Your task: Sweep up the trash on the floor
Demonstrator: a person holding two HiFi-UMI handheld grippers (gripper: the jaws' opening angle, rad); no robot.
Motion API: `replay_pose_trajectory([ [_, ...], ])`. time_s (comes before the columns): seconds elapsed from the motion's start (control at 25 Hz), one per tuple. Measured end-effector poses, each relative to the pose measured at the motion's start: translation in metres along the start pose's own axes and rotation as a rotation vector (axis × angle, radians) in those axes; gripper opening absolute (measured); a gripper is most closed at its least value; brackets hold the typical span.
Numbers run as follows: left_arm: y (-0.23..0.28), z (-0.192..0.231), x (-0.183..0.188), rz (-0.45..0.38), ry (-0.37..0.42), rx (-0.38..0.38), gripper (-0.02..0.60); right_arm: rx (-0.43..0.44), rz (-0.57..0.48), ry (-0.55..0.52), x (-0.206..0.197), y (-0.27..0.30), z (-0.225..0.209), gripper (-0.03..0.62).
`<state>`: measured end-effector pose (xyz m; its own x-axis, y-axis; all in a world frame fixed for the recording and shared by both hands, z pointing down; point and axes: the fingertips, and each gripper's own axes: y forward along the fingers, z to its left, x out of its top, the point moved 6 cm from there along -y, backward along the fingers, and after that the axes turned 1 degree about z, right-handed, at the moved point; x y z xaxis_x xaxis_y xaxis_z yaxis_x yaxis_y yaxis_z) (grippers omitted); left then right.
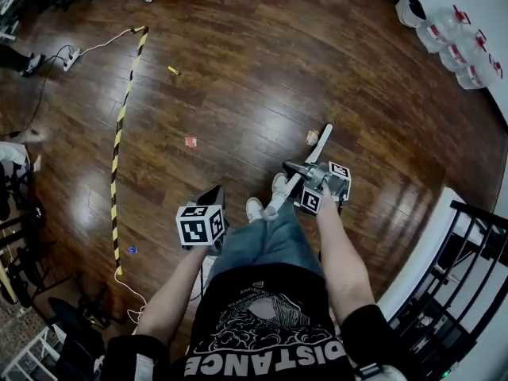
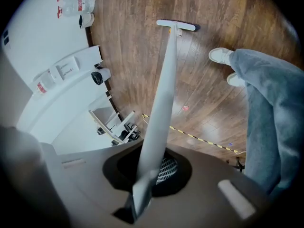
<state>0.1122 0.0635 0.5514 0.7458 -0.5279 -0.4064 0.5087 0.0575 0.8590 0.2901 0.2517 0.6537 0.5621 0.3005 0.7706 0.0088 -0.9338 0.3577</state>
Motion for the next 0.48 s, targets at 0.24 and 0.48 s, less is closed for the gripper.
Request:
replay_pose_trajectory([
  [0.24,0.007,-0.002,0.010,-0.016,-0.035,0.000,0.005,-0.038,-0.013,-0.028,-0.006,0.001,0.015,0.014],
  [0.48,0.016,-0.020,0.019,-0.030,-0.069,-0.019,0.005,-0.012,0.004,-0.104,-0.018,-0.041,0.038,0.015],
])
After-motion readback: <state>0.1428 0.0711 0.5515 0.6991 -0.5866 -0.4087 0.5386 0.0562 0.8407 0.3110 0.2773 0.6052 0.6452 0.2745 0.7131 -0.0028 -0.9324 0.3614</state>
